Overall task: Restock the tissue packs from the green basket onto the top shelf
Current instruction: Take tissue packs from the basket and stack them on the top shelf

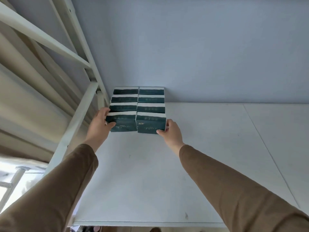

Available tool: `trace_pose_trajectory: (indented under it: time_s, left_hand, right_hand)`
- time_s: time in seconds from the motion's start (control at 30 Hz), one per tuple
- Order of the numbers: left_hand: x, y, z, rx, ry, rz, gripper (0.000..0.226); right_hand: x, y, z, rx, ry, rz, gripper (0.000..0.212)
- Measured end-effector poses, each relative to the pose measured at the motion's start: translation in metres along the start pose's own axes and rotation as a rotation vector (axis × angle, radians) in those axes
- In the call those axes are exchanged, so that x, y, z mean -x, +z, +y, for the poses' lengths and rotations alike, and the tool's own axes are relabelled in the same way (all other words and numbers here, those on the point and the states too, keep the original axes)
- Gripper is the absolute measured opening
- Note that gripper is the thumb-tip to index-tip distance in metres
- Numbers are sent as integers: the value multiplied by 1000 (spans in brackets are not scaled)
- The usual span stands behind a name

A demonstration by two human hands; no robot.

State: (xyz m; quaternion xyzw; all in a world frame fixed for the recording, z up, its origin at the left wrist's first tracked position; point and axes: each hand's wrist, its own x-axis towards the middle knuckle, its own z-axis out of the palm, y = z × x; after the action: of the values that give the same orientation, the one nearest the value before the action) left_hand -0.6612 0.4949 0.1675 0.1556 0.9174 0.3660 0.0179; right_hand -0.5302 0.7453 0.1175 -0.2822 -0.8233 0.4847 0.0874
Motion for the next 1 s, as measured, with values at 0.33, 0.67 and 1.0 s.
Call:
trace_pose_trajectory:
  time_s: [0.33,0.67,1.0]
  left_hand:
    - [16,9,14,-301,118,122,63]
    - [87,100,129,-222,565,-94,41]
    - [255,261,301,-95,887,-499,35]
  right_hand:
    - [12,6,-6,-6,63,110,57]
    - [110,-128,53,211,-3,265,38]
    - [283,-304,174,410,122,527,32]
